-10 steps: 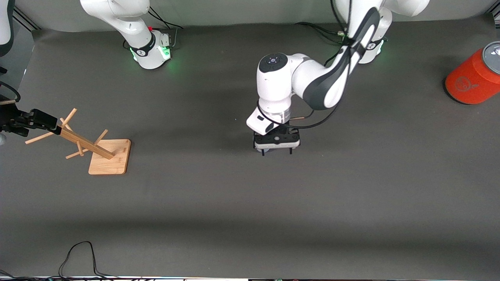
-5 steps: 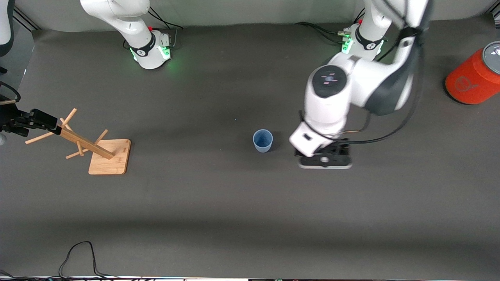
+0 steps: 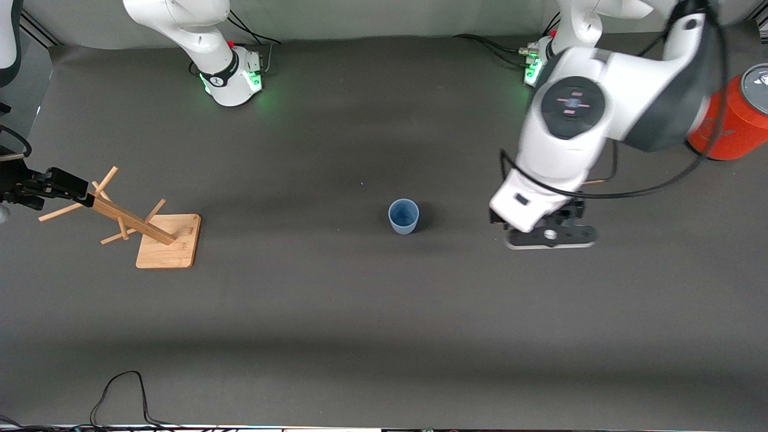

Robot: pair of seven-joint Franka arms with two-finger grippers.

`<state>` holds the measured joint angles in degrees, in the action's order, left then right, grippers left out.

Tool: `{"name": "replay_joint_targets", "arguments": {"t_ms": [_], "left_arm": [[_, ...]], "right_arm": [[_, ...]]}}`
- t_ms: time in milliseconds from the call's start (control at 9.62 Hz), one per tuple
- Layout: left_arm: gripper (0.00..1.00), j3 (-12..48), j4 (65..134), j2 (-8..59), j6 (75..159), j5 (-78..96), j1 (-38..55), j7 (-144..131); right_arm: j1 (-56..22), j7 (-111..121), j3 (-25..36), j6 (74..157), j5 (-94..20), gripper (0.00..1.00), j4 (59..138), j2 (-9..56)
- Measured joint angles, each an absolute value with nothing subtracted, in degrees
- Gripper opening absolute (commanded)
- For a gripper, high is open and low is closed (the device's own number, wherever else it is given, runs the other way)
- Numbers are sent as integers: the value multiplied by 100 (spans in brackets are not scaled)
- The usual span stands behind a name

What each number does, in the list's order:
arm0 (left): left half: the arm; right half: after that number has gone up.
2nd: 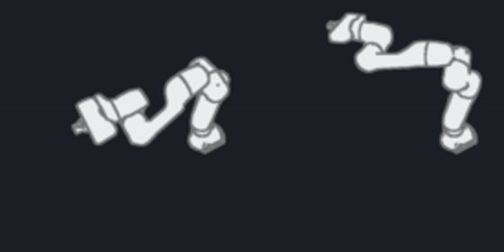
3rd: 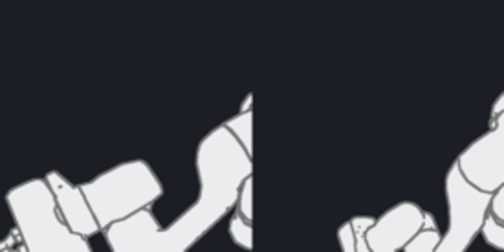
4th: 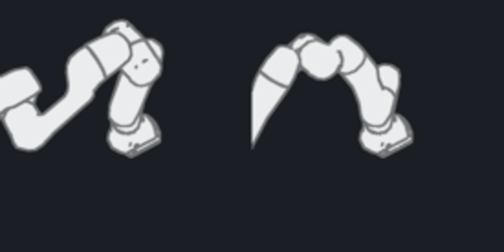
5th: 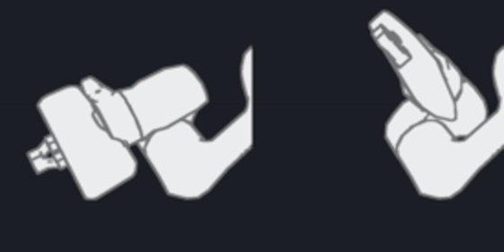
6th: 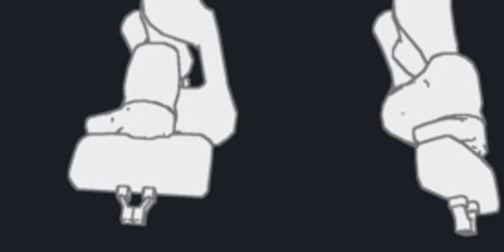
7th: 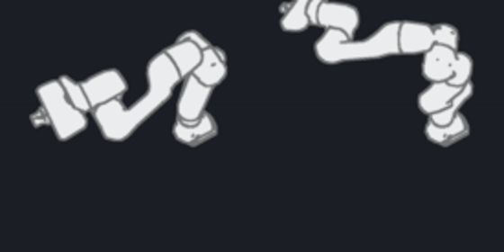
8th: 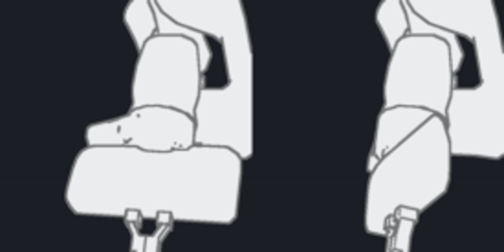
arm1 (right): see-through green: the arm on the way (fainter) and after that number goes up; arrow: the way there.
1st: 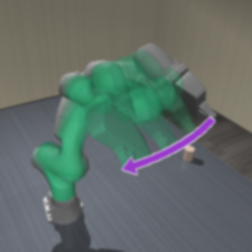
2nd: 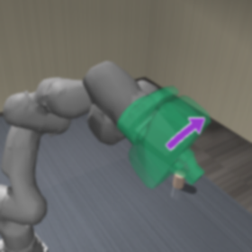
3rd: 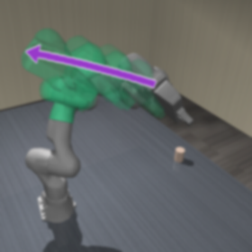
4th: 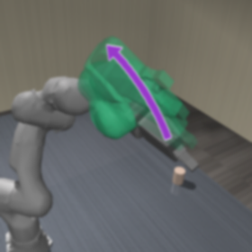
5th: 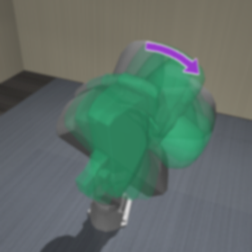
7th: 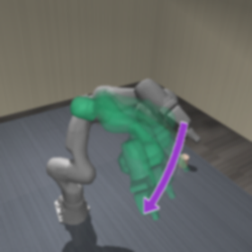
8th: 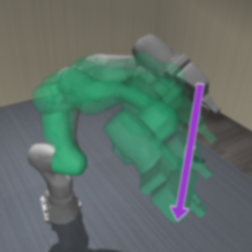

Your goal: Rotate and upright cup with both arms

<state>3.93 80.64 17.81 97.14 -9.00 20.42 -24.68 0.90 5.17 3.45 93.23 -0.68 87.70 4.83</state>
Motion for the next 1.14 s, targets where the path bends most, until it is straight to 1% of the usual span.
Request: {"name": "replay_joint_targets", "arguments": {"t_ms": [208,416,624,936,1040,1144], "left_arm": [[100,312,8271,1436,9649,-798,1758,-2038],[100,85,8821,949,9688,-766,1683,-1662],[100,33,9191,508,9714,-559,1207,-1050],[100,-22,9330,200,9642,-191,274,179],[100,-151,9350,158,9609,-159,286,324],[100,-435,9392,132,9606,-148,498,455]], "right_arm": [[90,517,345,9323,-68,100,8770,483],[89,517,345,9323,-68,100,8770,483],[89,517,345,9323,-69,100,8770,483],[90,517,344,9323,-68,100,8770,483],[90,517,344,9323,-68,100,8770,483],[90,517,344,9322,-68,100,8770,483]]}}
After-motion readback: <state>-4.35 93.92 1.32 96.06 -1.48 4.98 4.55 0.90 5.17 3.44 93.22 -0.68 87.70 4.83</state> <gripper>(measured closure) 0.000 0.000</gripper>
